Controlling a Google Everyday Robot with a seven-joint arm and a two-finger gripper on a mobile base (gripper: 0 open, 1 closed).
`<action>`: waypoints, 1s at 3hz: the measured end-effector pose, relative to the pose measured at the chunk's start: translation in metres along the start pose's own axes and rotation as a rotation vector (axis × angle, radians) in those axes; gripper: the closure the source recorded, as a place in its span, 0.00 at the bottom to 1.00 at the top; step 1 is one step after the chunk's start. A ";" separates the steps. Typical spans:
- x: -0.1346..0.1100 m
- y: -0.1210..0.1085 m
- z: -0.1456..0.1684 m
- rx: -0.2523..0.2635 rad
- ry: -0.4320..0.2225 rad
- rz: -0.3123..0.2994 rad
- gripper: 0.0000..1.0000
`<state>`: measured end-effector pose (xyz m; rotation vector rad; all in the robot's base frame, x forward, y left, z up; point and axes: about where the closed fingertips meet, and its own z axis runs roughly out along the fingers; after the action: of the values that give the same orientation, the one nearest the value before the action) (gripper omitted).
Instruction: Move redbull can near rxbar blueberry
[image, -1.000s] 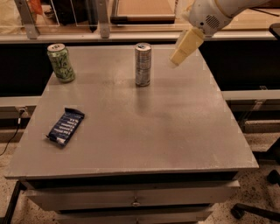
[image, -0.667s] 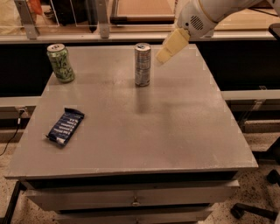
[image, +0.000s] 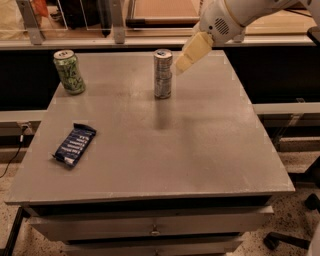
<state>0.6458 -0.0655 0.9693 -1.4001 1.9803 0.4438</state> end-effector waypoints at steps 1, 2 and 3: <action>-0.013 0.004 0.019 -0.042 -0.071 -0.024 0.00; -0.021 0.003 0.035 -0.045 -0.102 -0.048 0.00; -0.019 -0.005 0.047 -0.012 -0.100 -0.050 0.00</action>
Offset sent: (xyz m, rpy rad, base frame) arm 0.0246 0.0482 -0.0188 0.1042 -0.0777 0.0877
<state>0.6693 -0.0252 0.9484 -1.4043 1.8616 0.4942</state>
